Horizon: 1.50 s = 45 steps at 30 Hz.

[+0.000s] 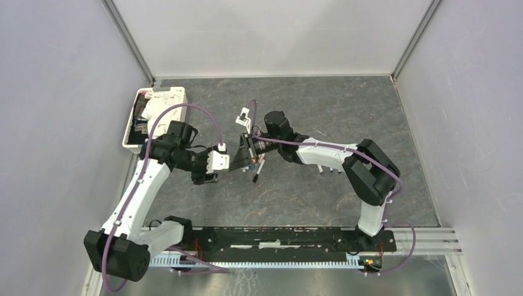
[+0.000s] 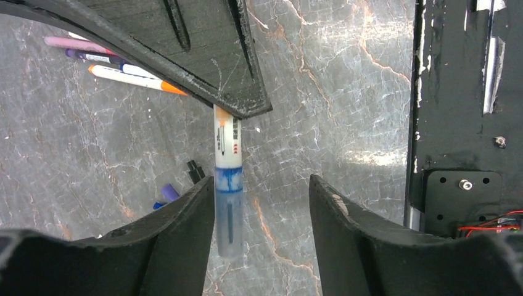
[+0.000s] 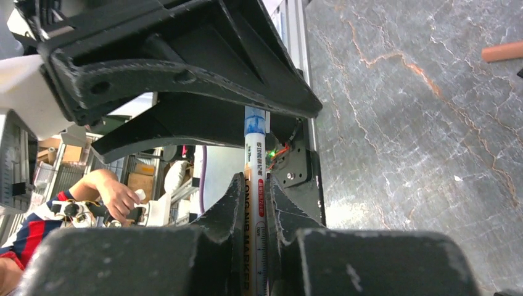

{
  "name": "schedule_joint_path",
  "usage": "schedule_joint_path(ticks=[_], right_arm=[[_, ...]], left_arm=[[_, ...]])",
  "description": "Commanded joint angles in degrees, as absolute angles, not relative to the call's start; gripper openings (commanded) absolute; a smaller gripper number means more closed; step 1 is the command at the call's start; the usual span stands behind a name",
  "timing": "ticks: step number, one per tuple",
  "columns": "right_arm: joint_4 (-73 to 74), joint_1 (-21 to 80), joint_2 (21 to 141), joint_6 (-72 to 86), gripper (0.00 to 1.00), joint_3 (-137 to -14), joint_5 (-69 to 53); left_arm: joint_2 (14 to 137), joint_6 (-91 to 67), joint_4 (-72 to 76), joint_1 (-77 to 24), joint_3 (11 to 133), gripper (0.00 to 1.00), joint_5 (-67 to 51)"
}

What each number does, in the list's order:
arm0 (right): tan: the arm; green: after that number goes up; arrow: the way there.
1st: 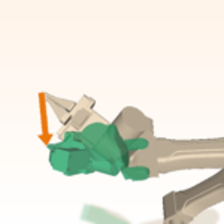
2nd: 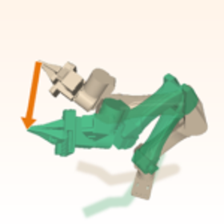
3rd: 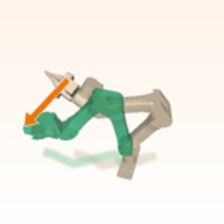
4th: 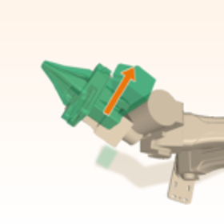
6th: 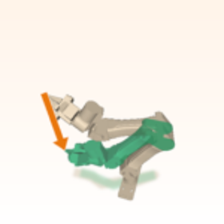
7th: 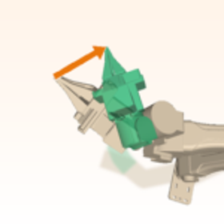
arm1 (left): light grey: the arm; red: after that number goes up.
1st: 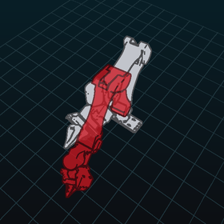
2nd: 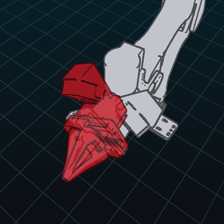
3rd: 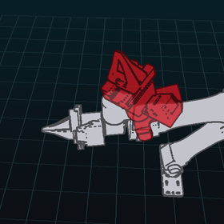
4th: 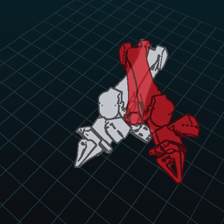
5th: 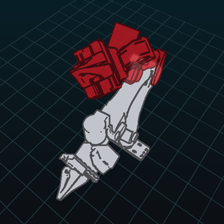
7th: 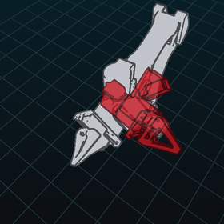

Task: Open the pen caps
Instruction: Open the pen cap from the pen.

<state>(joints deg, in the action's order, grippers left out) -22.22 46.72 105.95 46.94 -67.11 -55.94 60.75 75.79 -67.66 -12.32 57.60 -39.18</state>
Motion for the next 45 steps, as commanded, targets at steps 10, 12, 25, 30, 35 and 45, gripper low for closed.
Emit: schedule_joint_path(ticks=[10,12,25,30,35,45], right_arm=[[-28.56,46.78,104.61,50.31,0.0,-66.99,-56.31],[-26.35,46.86,104.81,48.96,0.11,-67.47,-56.08],[-24.96,49.42,109.11,49.31,0.42,-74.03,-55.94],[-24.46,49.56,108.63,48.89,0.19,-73.09,-56.07],[-24.54,49.55,107.98,48.32,0.16,-71.47,-56.79],[-17.55,46.57,101.77,40.05,0.0,-61.71,-55.51]], left_arm=[[61.57,74.12,-63.28,-12.48,58.96,0.18,-36.87],[61.29,74.93,-63.17,-12.48,58.6,0.09,-35.79],[61.78,78.57,-67.19,-12.57,58.8,0.02,-36.08],[61.88,78.74,-66.99,-12.57,58.95,0.02,-35.88],[61.9,78.46,-66.13,-12.57,58.98,0.02,-35.24],[62.5,80.51,-62.62,-12.48,56.18,0.02,-27.16]])
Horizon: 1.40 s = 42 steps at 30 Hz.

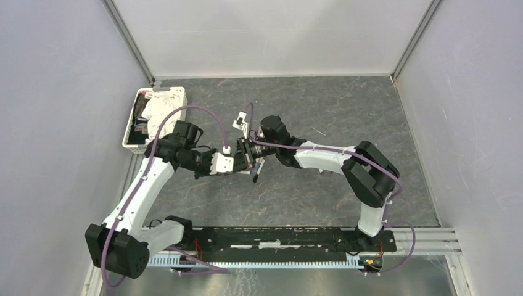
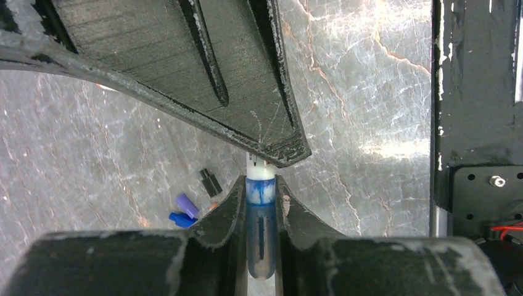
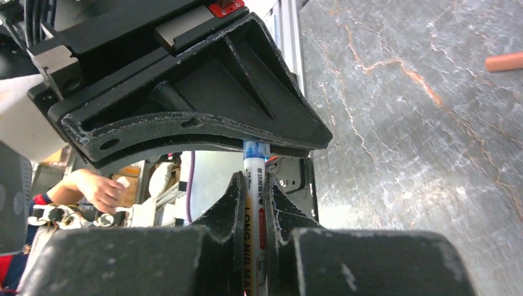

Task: Open the pen caps
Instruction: Open the pen cap from the pen, then place the pen cap at the center of the board.

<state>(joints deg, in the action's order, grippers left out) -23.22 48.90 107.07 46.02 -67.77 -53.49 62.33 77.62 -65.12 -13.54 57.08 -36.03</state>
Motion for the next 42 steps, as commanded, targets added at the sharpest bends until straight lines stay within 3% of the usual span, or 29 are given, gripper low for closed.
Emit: schedule_joint_path(ticks=[1,12,17,22,33,37,42], right_arm=[[-16.95,45.94,100.65,38.84,0.0,-60.0,-55.23],[-7.81,39.15,88.62,27.46,0.0,-42.96,-49.81],[-3.72,37.41,85.04,24.35,0.0,-42.28,-45.2],[6.2,36.54,80.29,18.92,0.0,-46.51,-24.58],[1.51,36.25,69.41,17.96,0.0,-37.51,12.3],[0.42,36.27,69.61,18.79,0.0,-34.86,19.55],[-4.1,36.19,72.71,19.32,0.0,-32.61,21.65]], left_arm=[[62.62,80.75,-62.11,-12.41,55.9,0.02,-26.48],[65.25,85.23,-57.19,-8.4,54.51,0.02,-19.64],[65.92,83.21,-53.57,-7.31,53.26,0.02,-21.03],[71.73,72.94,-47.48,-7.29,52.47,0.02,-26.8],[83.66,62.5,-31.38,-7.29,48.71,0.02,-25.37],[85.93,60.43,-27.4,-7.29,47.85,0.1,-22.95],[87.33,60.03,-27.64,-7.29,47.79,0.29,-22.78]])
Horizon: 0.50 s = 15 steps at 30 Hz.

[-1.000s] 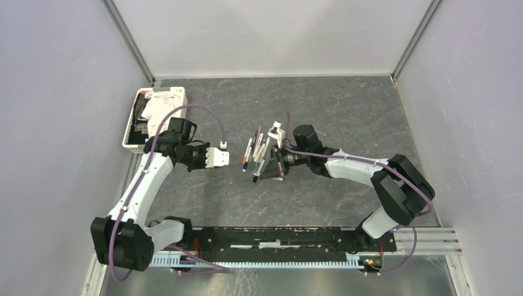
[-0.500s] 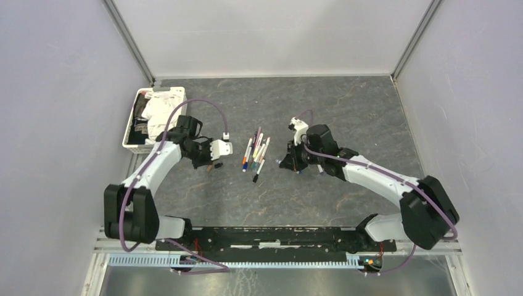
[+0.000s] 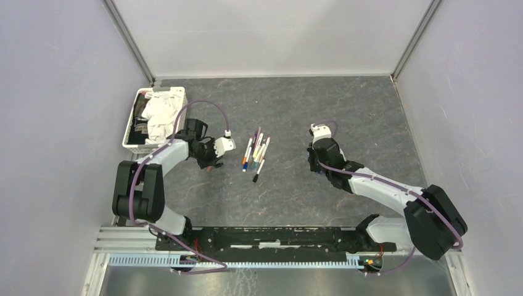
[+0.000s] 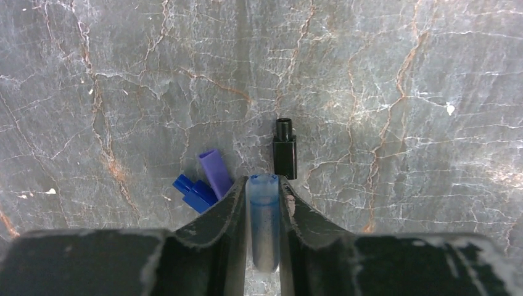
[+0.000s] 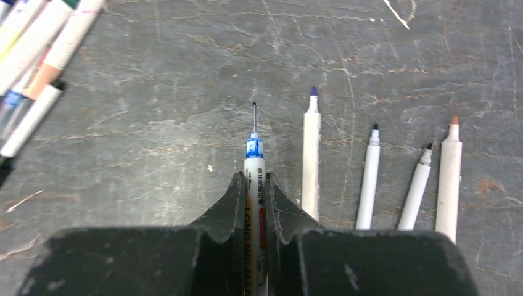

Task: Open the pen caps
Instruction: Place the pen cap at the center of the board.

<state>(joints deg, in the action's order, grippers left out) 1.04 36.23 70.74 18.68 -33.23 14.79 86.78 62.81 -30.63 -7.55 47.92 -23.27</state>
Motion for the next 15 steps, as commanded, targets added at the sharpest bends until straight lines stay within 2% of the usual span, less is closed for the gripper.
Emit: schedule_joint_path(ticks=[1,11,12,15], right_arm=[[-4.54,36.2,73.36,19.33,0.0,-32.61,22.11],[-6.42,34.86,75.46,18.99,0.0,-33.09,23.44],[-6.19,34.27,74.82,18.72,0.0,-33.12,23.47],[-5.63,32.14,73.75,18.08,0.0,-33.35,23.82]], left_arm=[[87.03,60.22,-27.86,-7.29,47.73,0.31,-22.67],[82.75,57.48,-37.73,-7.25,54.33,0.58,-26.31],[82.67,57.19,-39.29,-7.21,55.65,0.71,-26.86],[82.54,55.47,-43.33,-6.68,59.48,0.75,-28.72]])
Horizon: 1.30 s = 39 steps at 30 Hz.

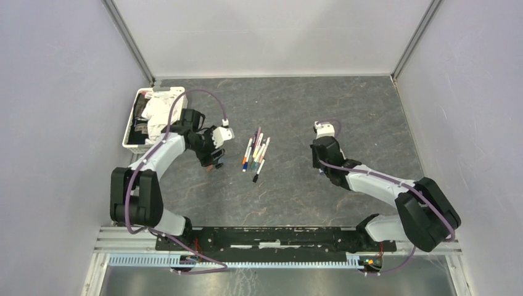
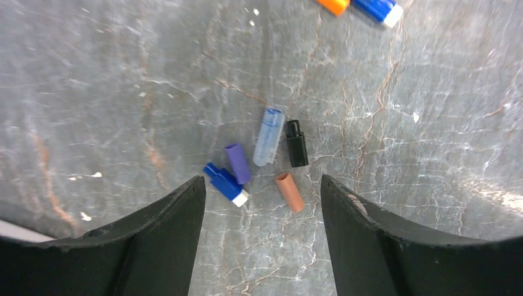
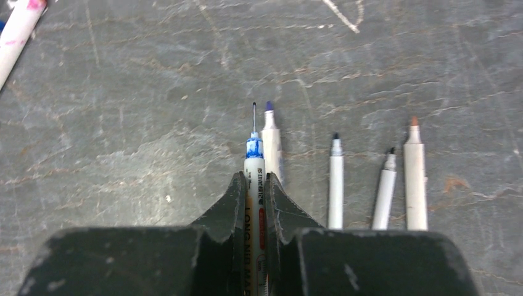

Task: Open the pen caps
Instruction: Place the pen cap at the center of the board, then place the pen at the center of the board.

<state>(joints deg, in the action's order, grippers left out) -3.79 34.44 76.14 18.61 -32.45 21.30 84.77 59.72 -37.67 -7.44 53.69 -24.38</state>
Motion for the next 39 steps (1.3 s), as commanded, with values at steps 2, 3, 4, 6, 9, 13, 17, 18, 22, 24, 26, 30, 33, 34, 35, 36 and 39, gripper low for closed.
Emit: schedule_joint_path(ticks=[2,3,4,6,9,13,17,18,22,24,26,30,33,34,35,36,39], right_arm=[[-5.63,30.88,74.11,17.91,0.0,-33.22,23.83],[-5.77,30.46,74.4,17.8,0.0,-33.03,23.95],[-6.18,30.09,74.82,17.76,0.0,-32.72,24.08],[-7.6,29.54,75.5,17.59,0.0,-31.56,24.6],[-8.45,28.58,77.21,17.5,0.03,-30.69,24.04],[-9.11,28.16,79.32,17.33,0.09,-30.25,22.88],[-9.05,27.51,80.91,17.49,0.16,-30.15,21.95],[-9.13,27.29,81.09,17.49,0.17,-29.98,21.64],[-9.45,26.71,81.69,17.49,0.24,-29.45,19.73],[-9.83,26.68,81.92,17.54,0.27,-29.28,18.72],[-9.82,26.66,82.08,17.8,0.29,-29.18,18.19],[-9.51,26.72,81.75,17.76,0.3,-29.14,17.66],[-8.85,26.64,80.44,17.97,0.3,-29.52,17.26],[-8.78,26.65,79.91,18.08,0.3,-29.81,16.62],[-8.63,26.7,79.46,18.37,0.3,-30.07,16.06],[-8.2,26.67,79.19,18.91,0.3,-30.63,15.27],[-7.24,26.67,79.01,21.02,0.3,-32.26,12.72]], left_arm=[[82.06,53.53,-44.7,-6.26,61.68,0.76,-29.65],[81.82,52.54,-45.36,-6.09,62.67,0.77,-29.89],[81.58,51.52,-46.19,-6.0,63.81,0.77,-29.94],[81.18,49.05,-47.86,-5.81,66.12,0.81,-29.36],[80.68,47.14,-51.01,-5.2,69.55,0.82,-28.77],[79.01,46.58,-54.39,-4.71,72.48,0.83,-26.85],[76.45,47.41,-56.38,-4.66,72.87,0.83,-26.39],[75.69,47.27,-56.56,-4.7,72.86,0.83,-26.51],[73.35,46.09,-56.75,-4.66,72.84,0.86,-27.64],[72.81,45.44,-56.76,-4.66,73.0,0.95,-28.14],[73.05,44.46,-56.72,-4.66,73.57,0.97,-27.76],[73.81,43.05,-56.86,-4.57,74.73,0.97,-26.48],[73.83,42.43,-56.93,-4.42,75.43,0.97,-26.07],[73.69,42.31,-56.95,-4.4,75.63,0.97,-26.1],[73.59,42.17,-56.79,-4.39,75.78,0.97,-25.98],[73.5,41.92,-56.58,-4.37,75.84,0.97,-25.73],[73.5,41.66,-56.07,-4.24,75.81,0.97,-25.33]])
